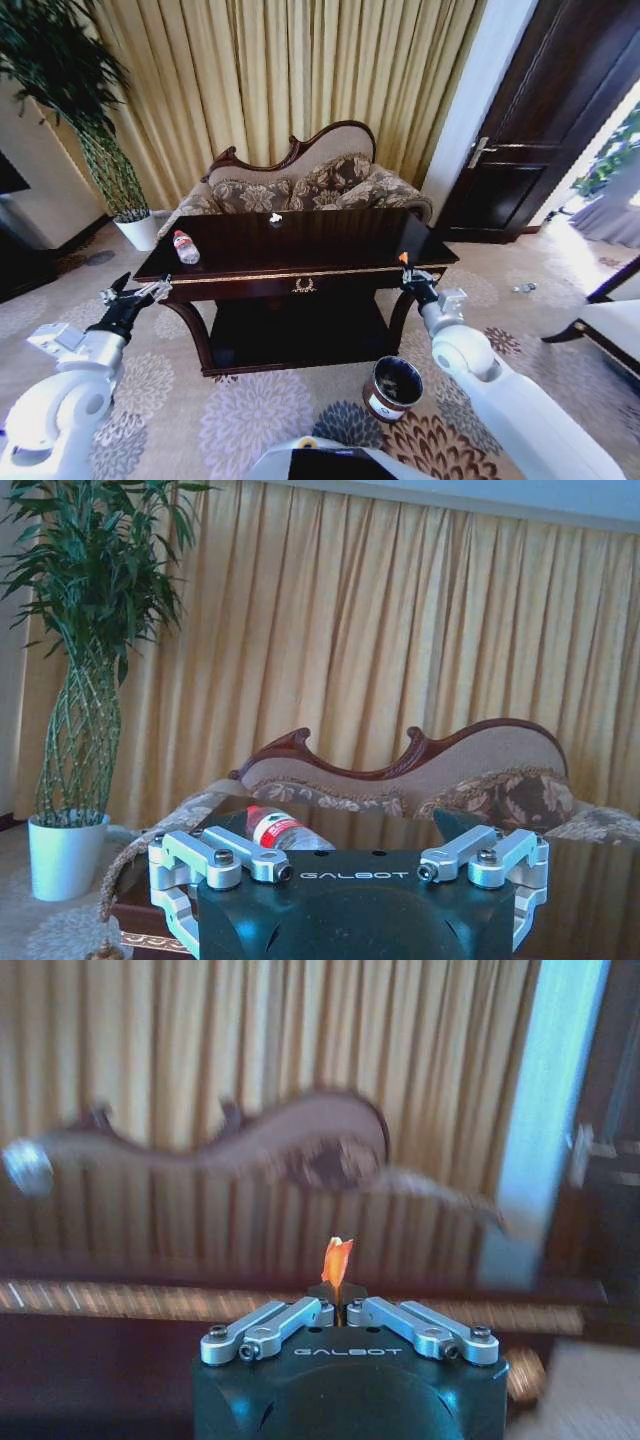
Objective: Move to the front of the table and place the trash on the table into the trash bin.
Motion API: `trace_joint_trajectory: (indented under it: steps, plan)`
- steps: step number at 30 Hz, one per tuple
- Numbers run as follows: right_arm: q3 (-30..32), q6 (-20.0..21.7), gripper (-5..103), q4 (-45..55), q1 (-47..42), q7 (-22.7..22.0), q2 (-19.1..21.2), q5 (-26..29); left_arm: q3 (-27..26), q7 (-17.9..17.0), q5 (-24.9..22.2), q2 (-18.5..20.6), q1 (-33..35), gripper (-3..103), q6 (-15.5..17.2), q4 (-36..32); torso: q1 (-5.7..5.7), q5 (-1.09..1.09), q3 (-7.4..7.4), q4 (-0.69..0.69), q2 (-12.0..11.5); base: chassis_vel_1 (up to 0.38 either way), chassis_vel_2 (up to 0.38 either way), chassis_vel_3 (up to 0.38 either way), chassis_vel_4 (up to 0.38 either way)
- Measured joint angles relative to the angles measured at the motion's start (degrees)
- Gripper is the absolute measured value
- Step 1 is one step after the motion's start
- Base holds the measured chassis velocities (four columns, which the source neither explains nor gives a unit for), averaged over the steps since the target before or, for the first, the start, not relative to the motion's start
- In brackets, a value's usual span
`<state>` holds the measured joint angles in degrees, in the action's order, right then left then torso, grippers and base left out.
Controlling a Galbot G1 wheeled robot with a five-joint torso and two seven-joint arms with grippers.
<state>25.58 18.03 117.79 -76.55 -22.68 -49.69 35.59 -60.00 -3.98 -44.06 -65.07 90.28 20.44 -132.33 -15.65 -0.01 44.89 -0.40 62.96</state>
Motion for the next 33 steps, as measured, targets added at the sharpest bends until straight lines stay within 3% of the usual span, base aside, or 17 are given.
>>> trace_joint_trajectory:
  steps: [4,13,20,22,24,25,26,28,30,32,33]
  plan:
    - [1.9,3.9,2,-3.2,-3.6,1.6,-0.7,-0.9,-0.9,0.3,-0.4,0.0,0.2,100,-0.1,0.5,-0.04,0.00,0.01,0.00,0.0,0.000,0.000,0.000,0.000]
    - [2.3,7.4,2,-17.0,-5.5,6.2,-5.4,-2.4,-1.6,0.4,-1.2,-0.5,-0.9,100,-0.2,0.6,0.01,0.02,-0.01,-0.01,0.0,0.000,0.000,0.000,0.000]
    - [0.7,9.4,-1,-19.0,-6.1,6.6,-7.1,-5.9,-1.6,0.4,-1.3,-0.1,-0.8,100,-0.2,1.0,0.00,0.01,-0.01,-0.01,0.0,0.000,0.000,0.000,0.000]
    - [-0.6,9.5,8,-19.5,-5.2,5.9,-7.5,-6.7,-1.6,0.4,-1.3,0.0,-0.7,100,-0.2,1.2,0.00,0.01,-0.01,0.01,0.0,0.000,0.000,0.000,0.000]
    - [-1.0,9.5,8,-19.6,-4.9,5.5,-7.5,-6.7,-1.5,0.4,-1.3,0.0,-0.7,100,-0.2,1.2,0.00,0.00,-0.01,0.01,0.0,0.000,0.000,0.000,0.000]
    - [-1.4,9.5,19,-19.7,-4.5,5.2,-7.5,-6.8,-1.5,0.4,-1.3,0.0,-0.7,100,-0.2,1.2,0.00,0.00,-0.01,0.01,0.0,0.000,0.000,0.000,0.000]
    - [-1.4,9.5,19,-19.7,-4.5,5.2,-7.5,-6.8,-1.5,0.4,-1.3,0.0,-0.7,100,-0.2,1.2,0.00,0.00,-0.01,0.01,0.0,0.000,0.000,0.000,0.000]
    - [-2.4,9.1,30,-20.0,-4.1,5.0,-7.0,-7.5,-1.5,0.4,-1.3,0.0,-0.5,100,-0.2,1.4,0.00,0.00,-0.01,0.01,0.0,0.000,0.000,0.000,0.000]
    - [-2.6,9.0,30,-20.1,-4.0,5.0,-6.9,-7.7,-1.6,0.4,-1.3,0.0,-0.5,100,-0.2,1.5,0.00,0.00,-0.01,0.00,0.0,0.000,0.000,0.000,0.000]
    - [-2.9,8.6,41,-20.2,-3.8,4.9,-6.8,-7.8,-1.6,0.5,-1.3,0.1,-0.5,100,-0.2,1.7,0.00,0.01,-0.01,0.00,0.0,0.000,0.000,0.000,0.000]
    - [-2.9,8.6,41,-20.2,-3.8,4.9,-6.8,-7.8,-1.6,0.5,-1.3,0.1,-0.5,100,-0.2,1.7,0.00,0.01,-0.01,0.00,0.0,0.000,0.000,0.000,0.000]
